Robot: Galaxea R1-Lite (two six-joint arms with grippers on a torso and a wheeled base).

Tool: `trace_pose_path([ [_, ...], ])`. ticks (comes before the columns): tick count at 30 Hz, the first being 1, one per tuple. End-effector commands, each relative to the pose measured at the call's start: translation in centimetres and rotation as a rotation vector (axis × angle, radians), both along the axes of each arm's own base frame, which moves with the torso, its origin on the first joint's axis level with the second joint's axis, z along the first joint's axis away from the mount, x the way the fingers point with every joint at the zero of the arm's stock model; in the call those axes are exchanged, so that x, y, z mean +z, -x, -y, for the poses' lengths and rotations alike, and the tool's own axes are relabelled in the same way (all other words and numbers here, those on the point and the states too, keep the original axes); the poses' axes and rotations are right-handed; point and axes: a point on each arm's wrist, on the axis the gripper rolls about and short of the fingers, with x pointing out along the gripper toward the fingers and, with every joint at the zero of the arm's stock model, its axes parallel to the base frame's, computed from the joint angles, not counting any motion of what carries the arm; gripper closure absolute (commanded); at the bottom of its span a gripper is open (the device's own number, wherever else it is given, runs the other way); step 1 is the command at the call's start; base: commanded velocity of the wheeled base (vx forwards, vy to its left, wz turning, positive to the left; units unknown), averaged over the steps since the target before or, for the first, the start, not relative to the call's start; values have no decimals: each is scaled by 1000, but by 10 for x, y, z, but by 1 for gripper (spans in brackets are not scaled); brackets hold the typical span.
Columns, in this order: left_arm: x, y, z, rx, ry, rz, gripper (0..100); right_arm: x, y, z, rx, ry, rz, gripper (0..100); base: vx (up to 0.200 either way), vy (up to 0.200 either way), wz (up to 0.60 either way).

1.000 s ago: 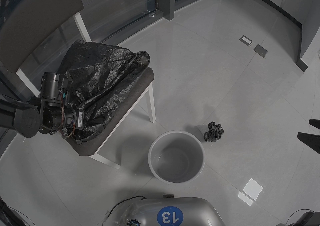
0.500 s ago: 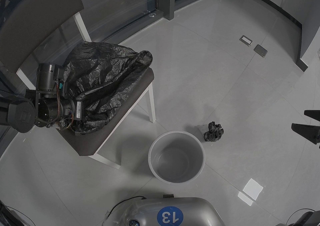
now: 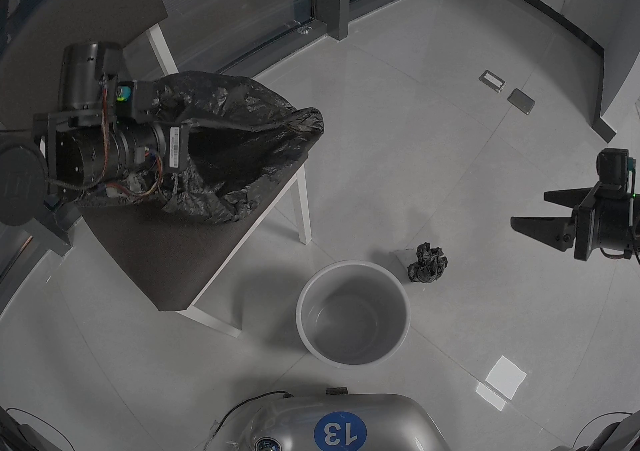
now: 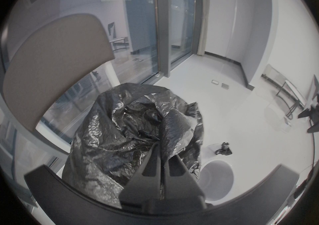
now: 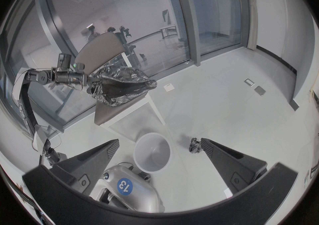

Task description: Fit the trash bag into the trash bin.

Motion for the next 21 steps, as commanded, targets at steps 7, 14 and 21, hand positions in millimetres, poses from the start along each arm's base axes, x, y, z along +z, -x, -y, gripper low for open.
trace_pose_path([
  [7, 66, 43, 45, -232, 68, 119, 100, -19, -17, -18, 91, 24, -76, 0, 0, 0, 0],
  [14, 91, 57, 66, -321, 100, 155, 100, -23, -25, -26, 123, 40, -62, 0, 0, 0, 0],
  [21, 94, 63, 77, -356, 108, 160, 100, -26, -26, -44, 201, 57, -53, 0, 0, 0, 0],
])
